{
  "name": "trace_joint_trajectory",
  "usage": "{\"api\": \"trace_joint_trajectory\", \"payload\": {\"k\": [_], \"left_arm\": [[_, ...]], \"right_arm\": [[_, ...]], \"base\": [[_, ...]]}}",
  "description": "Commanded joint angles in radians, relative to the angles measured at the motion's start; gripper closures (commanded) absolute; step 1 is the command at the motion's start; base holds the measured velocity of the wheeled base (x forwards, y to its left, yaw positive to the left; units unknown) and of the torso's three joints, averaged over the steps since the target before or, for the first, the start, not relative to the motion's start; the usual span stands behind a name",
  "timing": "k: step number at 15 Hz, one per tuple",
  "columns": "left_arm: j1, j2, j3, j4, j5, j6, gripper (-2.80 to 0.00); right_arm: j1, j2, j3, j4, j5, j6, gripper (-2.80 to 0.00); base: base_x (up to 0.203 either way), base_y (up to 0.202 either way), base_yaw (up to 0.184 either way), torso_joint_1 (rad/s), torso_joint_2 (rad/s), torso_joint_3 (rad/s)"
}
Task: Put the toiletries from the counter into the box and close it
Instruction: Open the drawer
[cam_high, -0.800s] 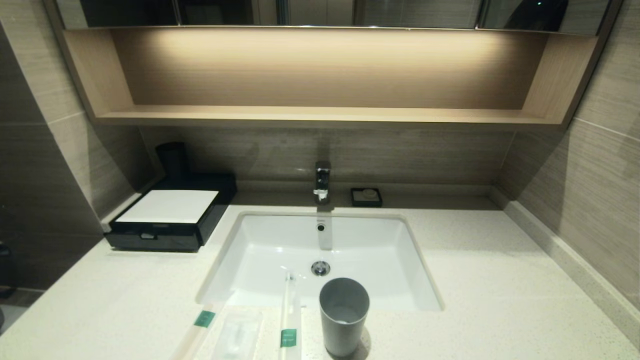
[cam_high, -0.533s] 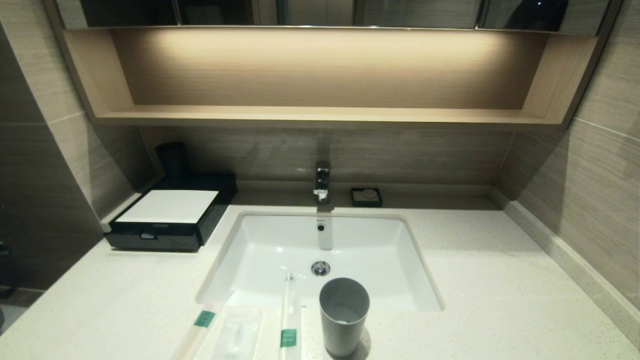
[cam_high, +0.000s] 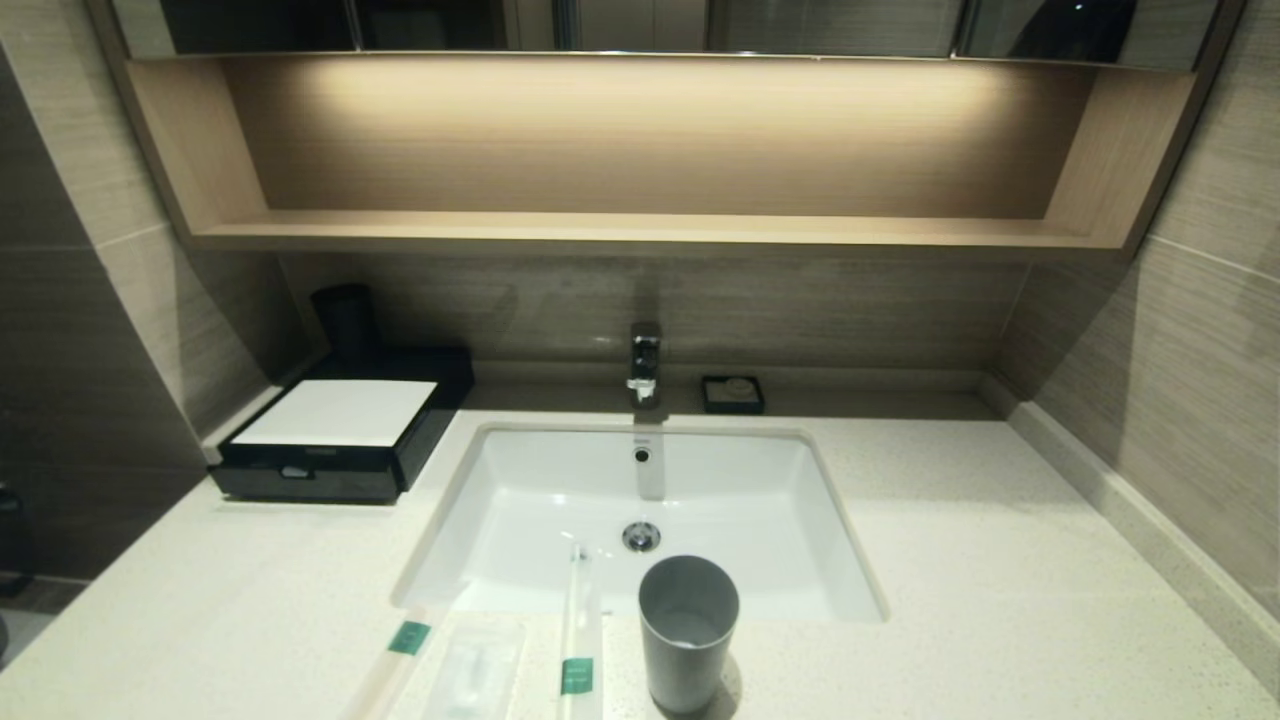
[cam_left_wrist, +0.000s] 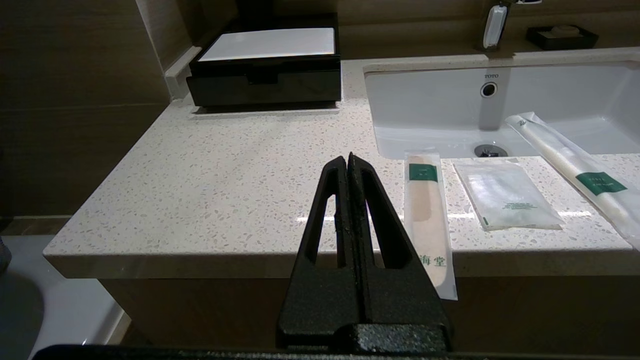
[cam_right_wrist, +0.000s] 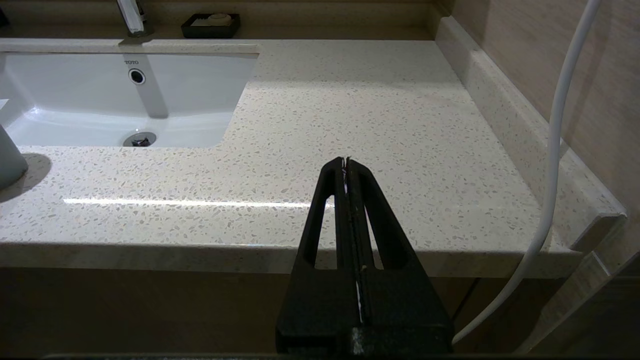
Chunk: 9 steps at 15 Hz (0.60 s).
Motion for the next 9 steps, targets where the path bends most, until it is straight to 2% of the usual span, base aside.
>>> {"api": "trace_joint_trajectory", "payload": {"k": [1, 9], "left_arm": [[0.0, 0.0, 0.02, 0.001, 0.0, 0.001, 0.0], [0.0, 0.0, 0.02, 0.0, 0.0, 0.001, 0.0]], "right_arm": [[0.0, 0.0, 0.002, 0.0, 0.0, 0.0, 0.0], [0.0, -0.001, 0.002, 0.0, 0.0, 0.0, 0.0]], "base": [[0.0, 0.0, 0.0, 0.0, 0.0, 0.0], [0.0, 0.0, 0.0, 0.0, 0.0, 0.0]]}}
